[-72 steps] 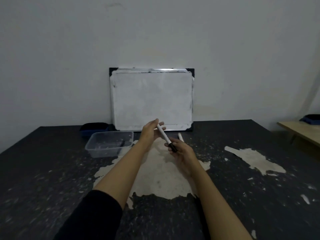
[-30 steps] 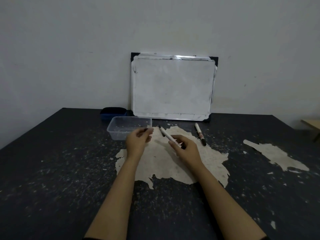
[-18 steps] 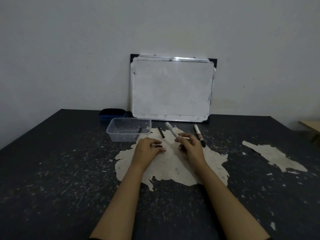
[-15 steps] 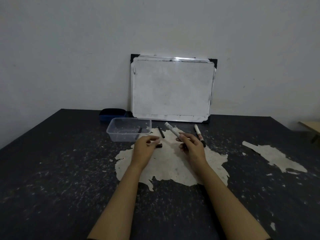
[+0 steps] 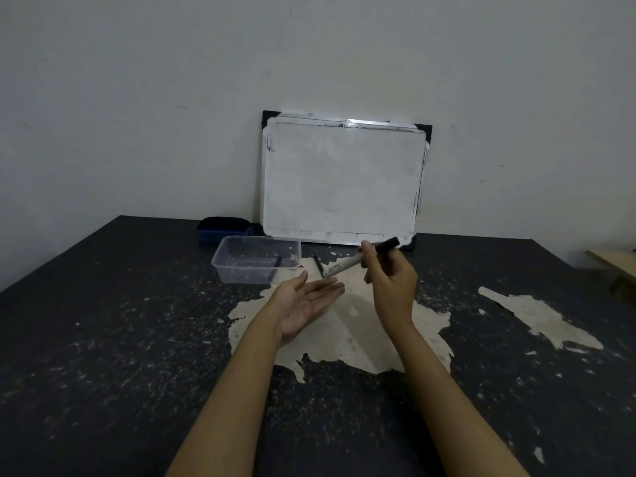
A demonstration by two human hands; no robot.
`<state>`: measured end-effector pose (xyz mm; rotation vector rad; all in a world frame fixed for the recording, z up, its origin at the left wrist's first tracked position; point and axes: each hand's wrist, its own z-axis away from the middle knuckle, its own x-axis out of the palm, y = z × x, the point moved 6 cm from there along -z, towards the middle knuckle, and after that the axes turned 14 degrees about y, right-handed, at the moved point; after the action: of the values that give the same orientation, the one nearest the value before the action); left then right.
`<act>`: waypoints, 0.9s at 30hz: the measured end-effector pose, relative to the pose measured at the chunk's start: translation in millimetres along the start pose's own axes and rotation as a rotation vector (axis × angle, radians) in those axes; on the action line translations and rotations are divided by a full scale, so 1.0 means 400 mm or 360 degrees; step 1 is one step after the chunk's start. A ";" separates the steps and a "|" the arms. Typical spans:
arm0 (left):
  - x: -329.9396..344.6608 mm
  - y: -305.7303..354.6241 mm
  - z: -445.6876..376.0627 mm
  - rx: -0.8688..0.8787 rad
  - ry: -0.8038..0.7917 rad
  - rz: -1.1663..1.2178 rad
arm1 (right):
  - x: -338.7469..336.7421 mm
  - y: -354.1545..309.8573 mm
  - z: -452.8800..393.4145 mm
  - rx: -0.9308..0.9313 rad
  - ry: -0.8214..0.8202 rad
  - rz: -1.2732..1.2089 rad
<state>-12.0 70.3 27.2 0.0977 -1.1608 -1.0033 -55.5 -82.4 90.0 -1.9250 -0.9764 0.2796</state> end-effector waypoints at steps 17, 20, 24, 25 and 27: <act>-0.001 -0.013 0.013 -0.0096 -0.0101 -0.0281 | -0.004 0.015 -0.036 0.0064 0.0055 0.0143; 0.000 -0.014 0.030 -0.0115 -0.0150 -0.0546 | -0.026 0.045 -0.046 0.0287 0.0175 0.0117; -0.009 -0.017 0.038 -0.0195 -0.0152 -0.0669 | -0.041 0.090 -0.044 0.0562 0.0226 0.0089; -0.012 -0.017 0.039 -0.0213 -0.0154 -0.0693 | -0.044 0.098 -0.043 0.0601 0.0229 0.0091; -0.014 -0.015 0.043 -0.0249 -0.0170 -0.0753 | -0.052 0.114 -0.040 0.0686 0.0253 0.0106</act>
<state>-29.5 77.6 27.7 0.2020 -1.1768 -1.5293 -36.5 -119.3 57.4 -1.5597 -0.6825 0.3396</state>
